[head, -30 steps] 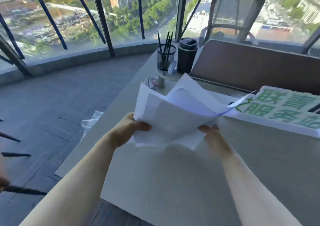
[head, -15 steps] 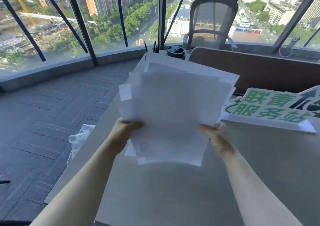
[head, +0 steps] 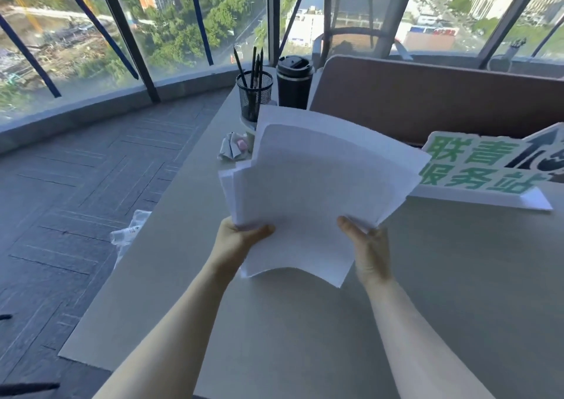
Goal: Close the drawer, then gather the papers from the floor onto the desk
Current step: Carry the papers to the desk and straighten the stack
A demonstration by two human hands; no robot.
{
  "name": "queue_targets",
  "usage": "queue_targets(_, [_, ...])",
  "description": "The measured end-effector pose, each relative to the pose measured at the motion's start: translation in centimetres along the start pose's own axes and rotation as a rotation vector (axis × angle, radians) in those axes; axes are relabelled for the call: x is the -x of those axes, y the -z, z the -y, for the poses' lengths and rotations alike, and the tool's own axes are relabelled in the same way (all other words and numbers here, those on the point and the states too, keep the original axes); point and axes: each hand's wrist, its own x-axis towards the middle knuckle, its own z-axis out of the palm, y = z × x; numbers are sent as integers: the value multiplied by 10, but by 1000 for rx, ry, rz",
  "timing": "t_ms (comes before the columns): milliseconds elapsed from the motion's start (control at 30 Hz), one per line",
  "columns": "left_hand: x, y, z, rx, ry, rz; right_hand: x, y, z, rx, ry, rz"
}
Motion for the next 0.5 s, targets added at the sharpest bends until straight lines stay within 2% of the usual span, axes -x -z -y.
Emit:
queue_targets(100, [1,3,4,-92,33,9,3,-1,5,-10,-48,85])
queue_targets(167, [1,1,2,-152,57,-43,3,1,6,33,-56,134])
queue_targets(200, [-2,2,-2,-160,44,-83,-1,2,11,66,-21,128])
queue_targets(267, [-9,7,-16,-208,-28,-151,-10,9,27,43,77,-5])
queue_targets(333, [-17,15,-33,-345,-130,-141,-21,20,57,38,261,-126])
queue_targets(367, [-20,18,-44,-452,-182,-126,-27,24,74,122,366,-121])
queue_targets(433, [-25,22,-66,-717,-276,-97,-37,26,107,382,457,50])
queue_targets(500, [-26,18,-87,-912,-376,-48,-46,23,121,586,391,218])
